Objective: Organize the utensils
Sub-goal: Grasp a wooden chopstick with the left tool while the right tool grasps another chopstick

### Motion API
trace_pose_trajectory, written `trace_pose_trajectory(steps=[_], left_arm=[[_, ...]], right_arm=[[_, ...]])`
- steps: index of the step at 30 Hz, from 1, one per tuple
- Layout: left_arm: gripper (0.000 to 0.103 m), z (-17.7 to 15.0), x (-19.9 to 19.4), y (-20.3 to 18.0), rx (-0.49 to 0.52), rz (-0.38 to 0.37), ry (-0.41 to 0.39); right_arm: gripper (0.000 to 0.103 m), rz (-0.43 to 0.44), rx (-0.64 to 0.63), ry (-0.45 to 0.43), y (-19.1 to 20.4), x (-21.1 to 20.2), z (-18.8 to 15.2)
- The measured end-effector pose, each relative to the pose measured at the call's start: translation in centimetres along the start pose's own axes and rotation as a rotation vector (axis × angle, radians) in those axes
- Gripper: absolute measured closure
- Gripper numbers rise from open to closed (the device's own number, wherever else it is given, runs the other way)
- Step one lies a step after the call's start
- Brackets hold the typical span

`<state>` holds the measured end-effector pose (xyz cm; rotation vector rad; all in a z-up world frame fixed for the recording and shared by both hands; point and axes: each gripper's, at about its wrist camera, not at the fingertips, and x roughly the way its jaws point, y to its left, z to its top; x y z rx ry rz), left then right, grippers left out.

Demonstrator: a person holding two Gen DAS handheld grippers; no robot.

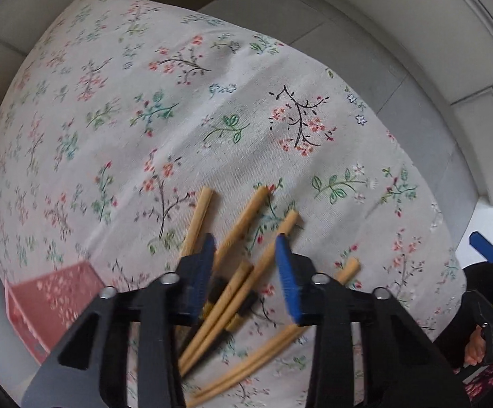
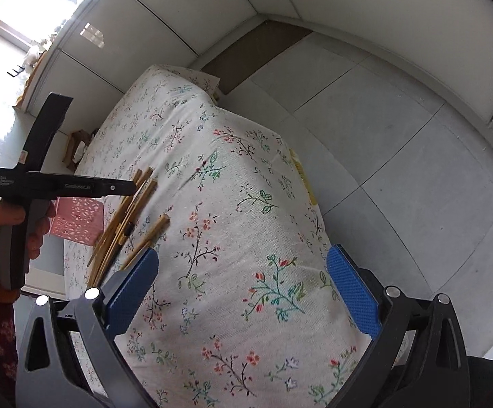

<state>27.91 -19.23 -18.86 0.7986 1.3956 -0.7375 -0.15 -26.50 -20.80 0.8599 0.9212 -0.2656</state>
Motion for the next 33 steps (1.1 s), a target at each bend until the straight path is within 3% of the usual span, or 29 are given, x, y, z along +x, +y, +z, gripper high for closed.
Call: trace_pose_trajectory(steps=[7, 11, 12, 14, 16, 18, 23, 27, 30, 33], left_arm=[[0.077, 0.2, 2.8, -0.2, 0.039, -0.019, 0.036], [0.079, -0.5, 3.0, 1.4, -0.010, -0.058, -0.018], [0.086, -1.2, 2.9, 1.7, -0.030, -0.066, -0.047], [0.087, -3.7, 1.5, 1.9, -0.080, -0.081, -0.107], [0.096, -5.8, 0.8, 2.6, -0.143, -0.088, -0.190], [0.096, -9.0, -1.2, 3.7, -0.201, -0.144, -0.284], [0.096, -17.6, -8.0, 5.2, -0.218, -0.147, -0.513], [0.097, -22.6, -14.1, 4.8, -0.199, -0.117, -0.675], [0.097, -24.3, -17.8, 3.8, -0.195, -0.091, -0.759], [0.097, -28.2, -20.7, 3.2, -0.201, -0.078, -0.850]], right_arm=[[0.007, -0.039, -0.017, -0.004, 0.5, 0.2, 0.3], [0.007, -0.053, -0.018, -0.003, 1.7, 0.2, 0.9], [0.007, -0.062, -0.023, 0.013, 2.3, 0.5, 1.1], [0.007, -0.074, -0.027, 0.057, 3.4, 1.4, 1.5], [0.007, -0.084, -0.009, 0.121, 4.6, 2.8, 2.1], [0.007, -0.079, 0.024, 0.174, 5.5, 4.0, 2.6], [0.018, -0.119, 0.130, 0.299, 7.3, 7.7, 3.2], [0.027, -0.193, 0.155, 0.340, 9.8, 9.5, 3.5], [0.033, -0.276, 0.153, 0.344, 11.8, 10.5, 3.1], [0.037, -0.373, 0.133, 0.310, 13.7, 11.5, 3.0]])
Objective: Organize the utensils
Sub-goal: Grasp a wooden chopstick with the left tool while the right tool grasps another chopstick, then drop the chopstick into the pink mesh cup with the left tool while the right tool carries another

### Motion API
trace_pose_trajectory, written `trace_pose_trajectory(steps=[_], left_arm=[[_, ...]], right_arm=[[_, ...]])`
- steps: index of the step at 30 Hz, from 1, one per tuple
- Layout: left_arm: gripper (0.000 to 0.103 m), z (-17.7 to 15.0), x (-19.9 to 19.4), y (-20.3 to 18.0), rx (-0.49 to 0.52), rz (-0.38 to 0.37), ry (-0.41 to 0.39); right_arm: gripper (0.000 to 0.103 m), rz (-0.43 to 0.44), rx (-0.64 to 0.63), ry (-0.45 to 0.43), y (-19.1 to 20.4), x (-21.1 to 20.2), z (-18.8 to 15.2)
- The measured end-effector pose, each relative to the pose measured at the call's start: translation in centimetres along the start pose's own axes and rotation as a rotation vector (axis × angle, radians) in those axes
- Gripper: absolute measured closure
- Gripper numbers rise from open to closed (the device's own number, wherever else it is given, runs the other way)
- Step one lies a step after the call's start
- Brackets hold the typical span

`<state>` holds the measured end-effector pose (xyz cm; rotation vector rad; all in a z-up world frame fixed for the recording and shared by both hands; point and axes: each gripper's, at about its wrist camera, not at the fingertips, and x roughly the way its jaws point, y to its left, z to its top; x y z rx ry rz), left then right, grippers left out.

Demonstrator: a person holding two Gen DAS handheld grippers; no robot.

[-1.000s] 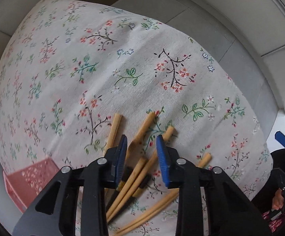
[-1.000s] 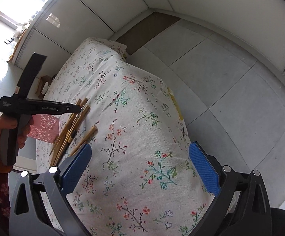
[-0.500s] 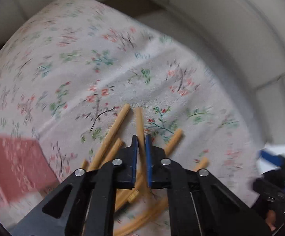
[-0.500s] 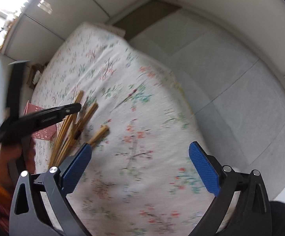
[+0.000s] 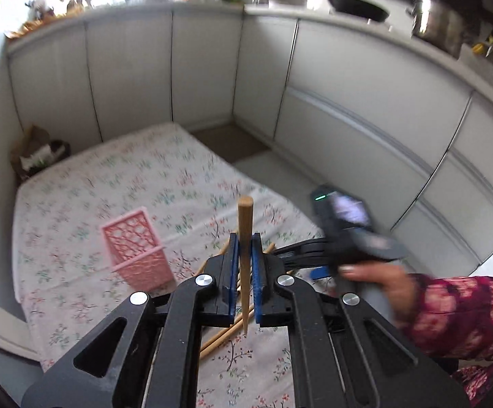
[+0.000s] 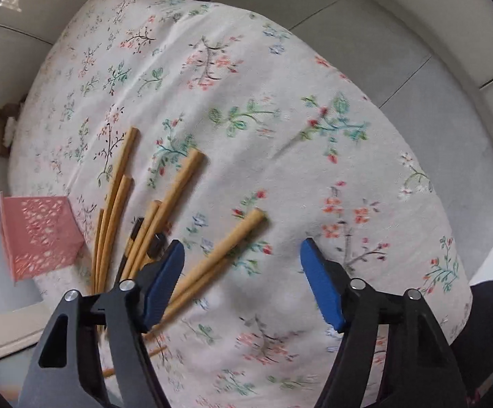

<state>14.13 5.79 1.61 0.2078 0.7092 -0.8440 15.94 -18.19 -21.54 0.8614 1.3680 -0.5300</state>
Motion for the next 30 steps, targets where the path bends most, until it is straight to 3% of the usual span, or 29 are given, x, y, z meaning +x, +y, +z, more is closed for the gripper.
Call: trace_pose_trajectory(steps=[4, 6, 8, 12, 15, 24, 30], left_arm=[[0.097, -0.7, -3.4, -0.2, -0.023, 0.004, -0.092], [0.097, -1.4, -5.4, -0.1, -0.045, 0.003, -0.135], [0.097, -1.9, -6.2, 0.1, -0.070, 0.015, -0.158], [0.097, -3.2, -8.0, 0.7, -0.123, 0.039, -0.200], [0.097, -3.7, -8.5, 1.0, -0.157, 0.073, -0.221], [0.097, -3.8, -9.7, 1.4, -0.311, 0.127, -0.309], [0.097, -1.5, -9.5, 1.3, -0.328, 0.174, -0.346]], right_arm=[[0.048, -0.123, -0.004, -0.072, 2.4, 0.2, 0.1], [0.080, -0.159, -0.016, -0.109, 2.9, 0.0, 0.3], [0.082, -0.117, -0.036, -0.124, 2.5, -0.2, 0.2], [0.093, 0.112, -0.027, -0.126, 0.3, -0.6, -0.1], [0.095, 0.242, -0.117, -0.262, -0.7, -3.6, -1.7], [0.095, 0.442, -0.342, -0.603, -0.2, -14.0, -6.6], [0.095, 0.536, -0.425, -0.694, -0.9, -18.3, -8.2]])
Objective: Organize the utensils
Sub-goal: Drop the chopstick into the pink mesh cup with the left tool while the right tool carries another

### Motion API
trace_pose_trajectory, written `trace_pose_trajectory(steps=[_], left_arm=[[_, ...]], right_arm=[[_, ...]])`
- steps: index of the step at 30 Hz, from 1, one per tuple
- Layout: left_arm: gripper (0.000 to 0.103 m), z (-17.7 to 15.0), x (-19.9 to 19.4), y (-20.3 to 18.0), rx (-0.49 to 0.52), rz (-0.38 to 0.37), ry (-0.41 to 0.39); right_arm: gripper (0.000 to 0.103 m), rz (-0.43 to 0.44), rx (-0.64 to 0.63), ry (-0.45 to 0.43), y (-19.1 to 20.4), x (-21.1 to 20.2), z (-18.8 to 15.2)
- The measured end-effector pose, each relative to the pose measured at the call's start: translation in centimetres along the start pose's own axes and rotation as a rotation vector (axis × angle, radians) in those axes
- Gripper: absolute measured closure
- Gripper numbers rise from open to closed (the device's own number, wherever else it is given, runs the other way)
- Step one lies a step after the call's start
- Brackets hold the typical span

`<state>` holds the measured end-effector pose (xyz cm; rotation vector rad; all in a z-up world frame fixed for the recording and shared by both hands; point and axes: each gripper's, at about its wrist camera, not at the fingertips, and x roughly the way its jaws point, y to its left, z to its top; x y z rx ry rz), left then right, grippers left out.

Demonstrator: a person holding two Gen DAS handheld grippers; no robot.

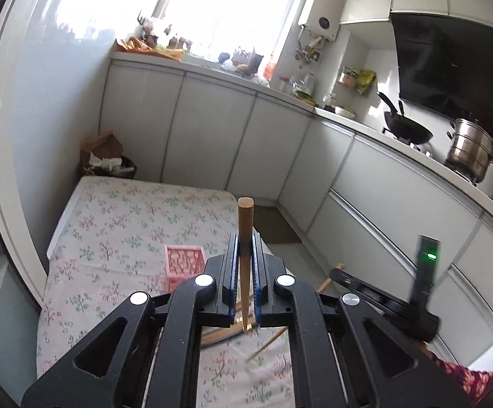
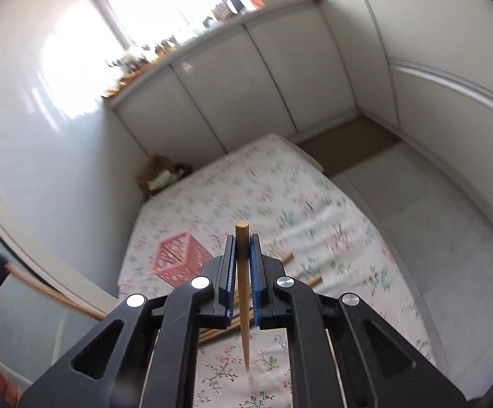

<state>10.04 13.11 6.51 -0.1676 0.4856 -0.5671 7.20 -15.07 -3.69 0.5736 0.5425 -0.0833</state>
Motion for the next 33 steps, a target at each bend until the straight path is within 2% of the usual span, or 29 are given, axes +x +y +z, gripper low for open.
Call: trace_pose_trajectory(steps=[3, 8, 13, 18, 23, 25, 27, 30, 31, 33], left_arm=[[0.097, 1.1, 0.7, -0.1, 0.000, 0.020, -0.021], [0.097, 3.4, 2.4, 0.3, -0.002, 0.087, -0.067], [0.097, 4.8, 4.6, 1.5, 0.005, 0.169, -0.107], [0.097, 4.6, 8.5, 3.3, 0.022, 0.247, -0.081], [0.093, 2.2, 11.9, 4.8, 0.026, 0.267, -0.008], [0.070, 1.3, 11.2, 5.4, 0.000, 0.259, -0.029], [0.059, 1.1, 9.0, 6.1, -0.048, 0.245, -0.094], [0.057, 1.5, 4.3, 6.9, -0.117, 0.226, -0.220], [0.057, 1.5, 2.3, 7.1, -0.123, 0.243, -0.269], [0.057, 1.5, 0.4, 7.4, -0.110, 0.283, -0.304]], right_arm=[[0.095, 0.033, -0.012, -0.049, 0.5, -1.3, 1.3], [0.095, 0.089, -0.017, -0.150, 2.0, -3.0, 4.8], [0.095, 0.120, -0.047, -0.209, 3.7, -3.3, 7.4], [0.095, 0.143, -0.078, -0.242, 5.4, -2.2, 8.7], [0.095, 0.166, -0.089, -0.251, 7.2, -0.1, 9.2], [0.095, 0.171, -0.111, -0.261, 8.2, 0.8, 9.1], [0.095, 0.169, -0.137, -0.274, 9.2, 1.6, 9.0], [0.095, 0.165, -0.166, -0.280, 10.5, 2.9, 8.6], [0.095, 0.164, -0.173, -0.280, 10.8, 3.3, 8.4], [0.095, 0.158, -0.186, -0.278, 11.4, 4.4, 8.0]])
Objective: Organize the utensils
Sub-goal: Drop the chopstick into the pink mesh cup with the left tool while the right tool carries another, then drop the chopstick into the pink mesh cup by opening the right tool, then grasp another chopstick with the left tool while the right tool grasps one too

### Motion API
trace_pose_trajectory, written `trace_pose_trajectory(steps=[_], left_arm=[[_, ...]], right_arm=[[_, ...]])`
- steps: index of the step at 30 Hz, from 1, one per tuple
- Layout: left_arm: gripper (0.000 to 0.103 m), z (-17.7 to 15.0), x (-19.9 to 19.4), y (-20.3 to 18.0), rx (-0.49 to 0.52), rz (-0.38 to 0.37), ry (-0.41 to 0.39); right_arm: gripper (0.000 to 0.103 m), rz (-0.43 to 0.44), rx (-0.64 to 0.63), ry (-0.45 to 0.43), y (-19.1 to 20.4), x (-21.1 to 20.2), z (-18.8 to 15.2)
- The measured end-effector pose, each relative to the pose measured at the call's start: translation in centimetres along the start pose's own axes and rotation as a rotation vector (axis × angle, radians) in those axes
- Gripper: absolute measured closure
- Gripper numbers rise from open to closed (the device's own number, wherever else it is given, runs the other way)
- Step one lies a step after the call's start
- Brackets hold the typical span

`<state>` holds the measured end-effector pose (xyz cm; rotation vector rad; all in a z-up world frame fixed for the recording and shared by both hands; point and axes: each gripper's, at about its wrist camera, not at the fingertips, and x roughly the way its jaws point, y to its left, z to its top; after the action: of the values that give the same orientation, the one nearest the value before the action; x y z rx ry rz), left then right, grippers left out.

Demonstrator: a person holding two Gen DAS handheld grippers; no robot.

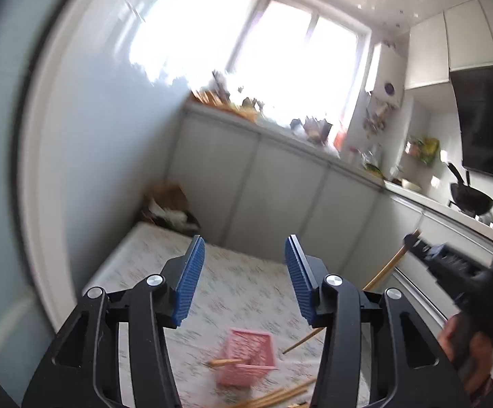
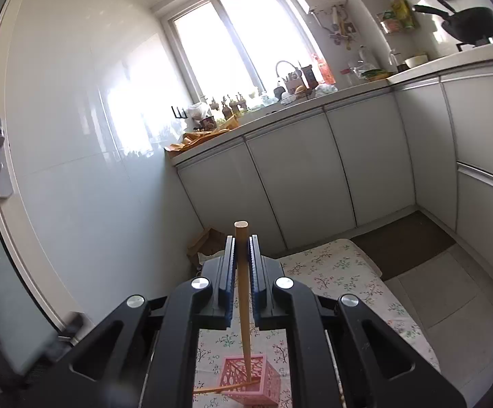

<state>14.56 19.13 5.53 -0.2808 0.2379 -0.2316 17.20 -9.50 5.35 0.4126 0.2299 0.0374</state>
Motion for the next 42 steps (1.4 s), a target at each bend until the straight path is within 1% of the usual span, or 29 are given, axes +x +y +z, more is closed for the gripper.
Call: trace_pose_trajectory(steps=[2, 5, 8, 10, 13, 15, 16, 19, 20, 21, 22, 23, 25, 26, 27, 29, 30, 31, 33, 34, 36, 37, 38, 42], left_arm=[[0.057, 0.4, -0.6, 0.4, -0.003, 0.018, -0.006], [0.053, 0.3, -0.7, 1.4, -0.025, 0.008, 0.004], [0.051, -0.1, 0.0, 2.0, -0.034, 0.015, 0.035], [0.051, -0.3, 0.3, 2.3, -0.047, 0.006, 0.061], [0.051, -0.3, 0.4, 2.5, -0.043, 0.004, 0.069], [0.049, -0.3, 0.3, 2.4, -0.042, 0.002, 0.071], [0.046, -0.3, 0.3, 2.4, -0.044, -0.002, 0.074], [0.043, -0.4, 0.4, 1.9, -0.038, -0.021, 0.089], [0.041, -0.5, 0.4, 1.5, -0.032, -0.030, 0.096], [0.037, -0.5, 0.5, 1.3, -0.027, -0.037, 0.100], [0.030, -0.7, 0.4, 0.8, -0.020, -0.050, 0.106], [0.027, -0.8, 0.4, 0.4, -0.014, -0.060, 0.109], [0.018, -1.1, 0.3, -0.7, 0.015, -0.091, 0.119], [0.015, -1.3, 0.3, -1.3, 0.031, -0.103, 0.123], [0.008, -1.5, 0.3, -2.0, 0.050, -0.117, 0.127], [0.007, -2.0, 0.3, -3.3, 0.079, -0.159, 0.146], [0.007, -2.3, 0.5, -3.9, 0.095, -0.180, 0.168], [0.007, -2.9, 0.9, -4.9, 0.126, -0.208, 0.212], [0.007, -4.3, 1.7, -6.8, 0.180, -0.244, 0.288], [0.007, -4.9, 2.0, -7.4, 0.196, -0.258, 0.312], [0.007, -6.5, 2.9, -9.1, 0.243, -0.299, 0.393], [0.007, -7.9, 3.7, -10.5, 0.292, -0.326, 0.464], [0.007, -8.8, 4.1, -11.1, 0.322, -0.338, 0.498], [0.007, -14.2, 6.3, -15.4, 0.528, -0.409, 0.683]], right_arm=[[0.095, -0.006, -0.017, 0.005, 0.6, 1.0, -0.5], [0.095, -0.023, -0.052, 0.012, 1.5, 2.1, -1.9], [0.095, -0.026, -0.065, 0.038, 2.1, 3.4, -3.3], [0.092, -0.027, -0.067, 0.057, 2.4, 3.9, -4.0], [0.087, -0.028, -0.065, 0.075, 2.5, 3.8, -4.6], [0.068, -0.032, -0.062, 0.061, 2.5, 3.0, -4.6], [0.066, -0.038, -0.059, 0.044, 2.3, 2.2, -4.4], [0.051, -0.053, -0.043, 0.021, 1.5, 0.2, -3.9], [0.037, -0.065, -0.029, 0.010, 0.8, -0.9, -3.8], [0.023, -0.072, -0.016, 0.001, 0.3, -1.5, -3.8], [0.019, -0.085, 0.001, -0.013, -0.5, -2.4, -3.8], [0.013, -0.111, 0.017, -0.027, -1.5, -3.6, -4.0], [0.010, -0.145, 0.021, -0.015, -2.9, -4.7, -4.2], [0.008, -0.166, 0.016, 0.007, -3.6, -5.1, -4.5], [0.008, -0.193, 0.008, 0.041, -4.5, -5.6, -5.0], [0.008, -0.234, -0.007, 0.116, -6.2, -6.5, -6.3], [0.008, -0.255, -0.017, 0.146, -6.9, -7.0, -7.0], [0.008, -0.269, -0.022, 0.162, -7.2, -7.3, -7.5], [0.008, -0.314, -0.036, 0.230, -9.1, -8.7, -9.4], [0.008, -0.325, -0.037, 0.251, -9.7, -9.2, -10.1], [0.008, -0.360, -0.035, 0.306, -11.5, -10.8, -12.2], [0.008, -0.378, -0.029, 0.336, -12.5, -11.6, -13.4], [0.008, -0.386, -0.016, 0.369, -13.5, -12.4, -14.5], [0.008, -0.386, 0.055, 0.461, -16.2, -15.3, -18.0]])
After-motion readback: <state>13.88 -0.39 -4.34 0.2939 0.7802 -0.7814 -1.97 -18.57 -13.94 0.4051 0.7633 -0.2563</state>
